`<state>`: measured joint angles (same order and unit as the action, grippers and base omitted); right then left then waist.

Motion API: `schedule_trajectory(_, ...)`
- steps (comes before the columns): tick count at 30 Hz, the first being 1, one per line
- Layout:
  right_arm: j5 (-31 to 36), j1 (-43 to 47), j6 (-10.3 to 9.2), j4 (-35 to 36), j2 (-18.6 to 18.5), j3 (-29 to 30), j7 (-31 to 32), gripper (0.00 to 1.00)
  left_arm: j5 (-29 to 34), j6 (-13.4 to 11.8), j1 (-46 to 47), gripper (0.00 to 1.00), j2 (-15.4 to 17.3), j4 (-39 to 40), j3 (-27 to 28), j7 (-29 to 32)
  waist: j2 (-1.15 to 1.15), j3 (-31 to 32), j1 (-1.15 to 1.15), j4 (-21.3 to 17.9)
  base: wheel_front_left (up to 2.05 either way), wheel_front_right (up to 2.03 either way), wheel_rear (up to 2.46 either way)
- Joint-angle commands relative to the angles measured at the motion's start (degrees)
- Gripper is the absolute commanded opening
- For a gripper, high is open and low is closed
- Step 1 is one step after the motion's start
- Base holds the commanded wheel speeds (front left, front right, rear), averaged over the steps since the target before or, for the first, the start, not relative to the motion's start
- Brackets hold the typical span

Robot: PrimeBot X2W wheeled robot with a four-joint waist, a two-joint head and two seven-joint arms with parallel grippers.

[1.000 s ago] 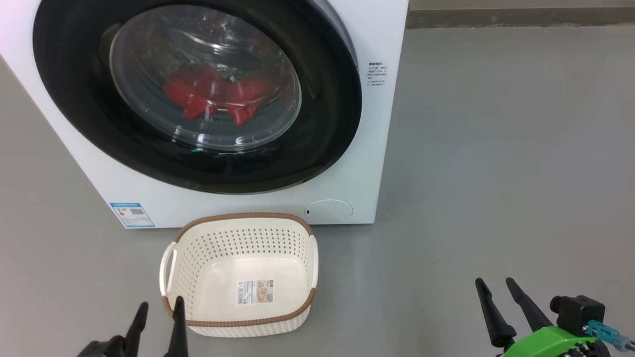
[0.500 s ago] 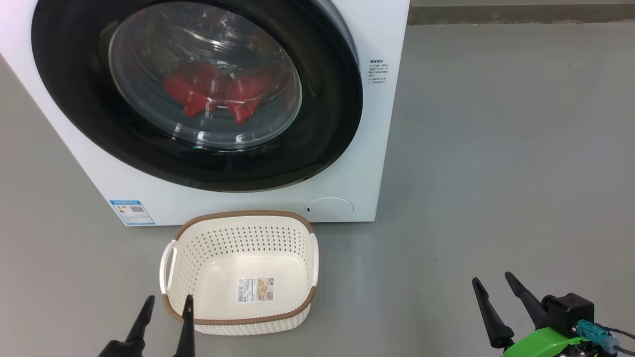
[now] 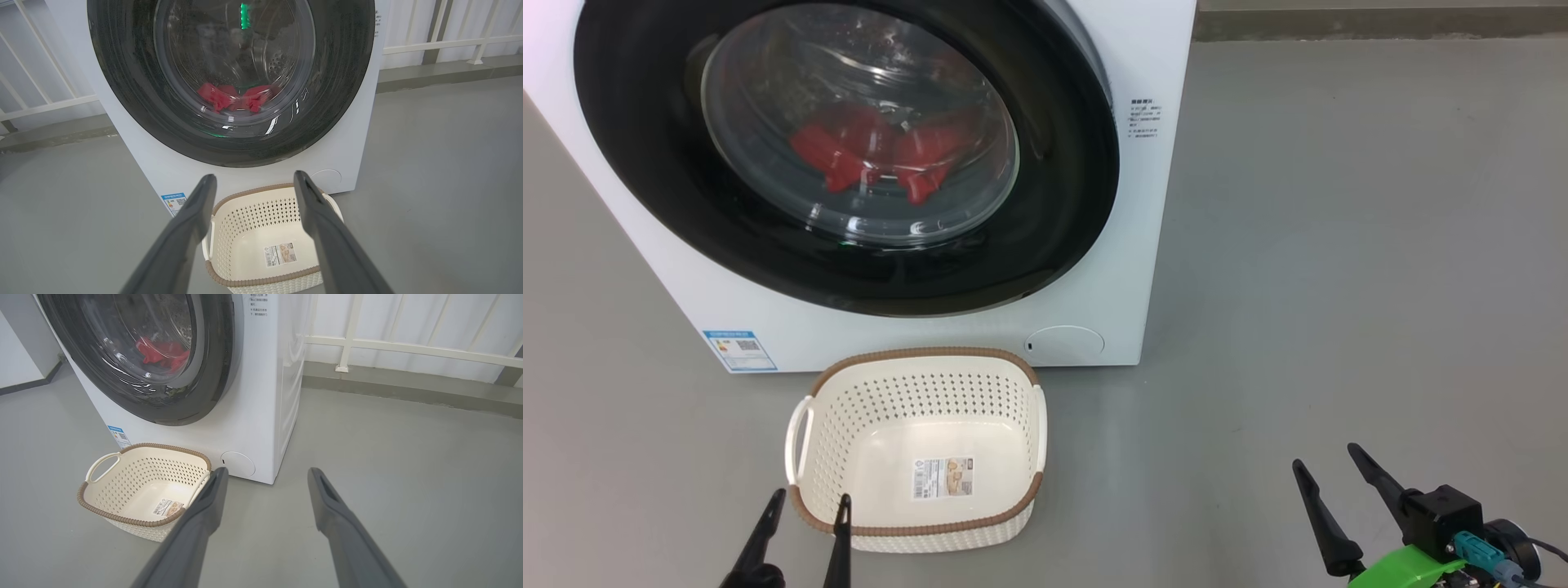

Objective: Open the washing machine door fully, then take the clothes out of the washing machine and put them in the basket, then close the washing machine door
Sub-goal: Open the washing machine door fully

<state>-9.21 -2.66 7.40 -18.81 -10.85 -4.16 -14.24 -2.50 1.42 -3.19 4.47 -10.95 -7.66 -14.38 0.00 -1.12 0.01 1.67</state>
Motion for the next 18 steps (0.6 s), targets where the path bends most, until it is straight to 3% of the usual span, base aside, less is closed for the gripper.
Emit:
schedule_trajectory(1, 0.32, -1.56, 0.09, 1.51, -0.78, -1.13, -0.75, 1.00, 0.38, -0.18, 1.12, 1.00, 0.66, 1.43, 1.80, -0.62, 0.00, 0.11, 0.00, 0.05, 0.00, 0.00, 0.00)
schedule_trajectory(11, -0.79, -1.20, 0.09, 2.08, -0.07, -0.14, -0.75, 1.00, 0.42, 0.33, 0.99, 1.00, 0.24, 1.30, 1.96, -0.62, 0.00, 0.14, 0.00, 0.45, 0.00, 0.00, 0.00)
schedule_trajectory(12, -1.25, -1.48, 0.09, 2.35, 0.09, 0.10, -0.75, 0.74, 0.46, 0.40, 1.05, 1.00, 0.21, 1.32, 1.94, -0.62, 0.00, 0.06, 0.00, 0.52, 0.00, 0.00, 0.00)
schedule_trajectory(13, -2.12, -1.83, 0.09, 2.60, 0.47, 0.36, -0.75, 0.40, 0.53, 0.44, 1.12, 1.00, 0.16, 1.33, 1.87, -0.62, 0.00, 0.02, 0.00, 0.60, 0.00, 0.00, 0.00)
schedule_trajectory(14, -3.26, -2.29, 0.09, 2.99, 0.96, 0.73, -0.75, 0.00, 0.61, 0.48, 1.19, 1.00, 0.10, 1.36, 1.76, -0.62, 0.00, -0.04, 0.00, 0.70, 0.00, 0.00, 0.00)
schedule_trajectory(18, -9.18, -5.85, 0.09, 5.15, 2.89, 2.02, -0.75, 0.00, 0.45, 0.58, 1.65, 1.00, -0.28, 1.87, 1.30, -0.62, 0.00, -0.67, 0.00, 1.11, 0.00, 0.00, 0.00)
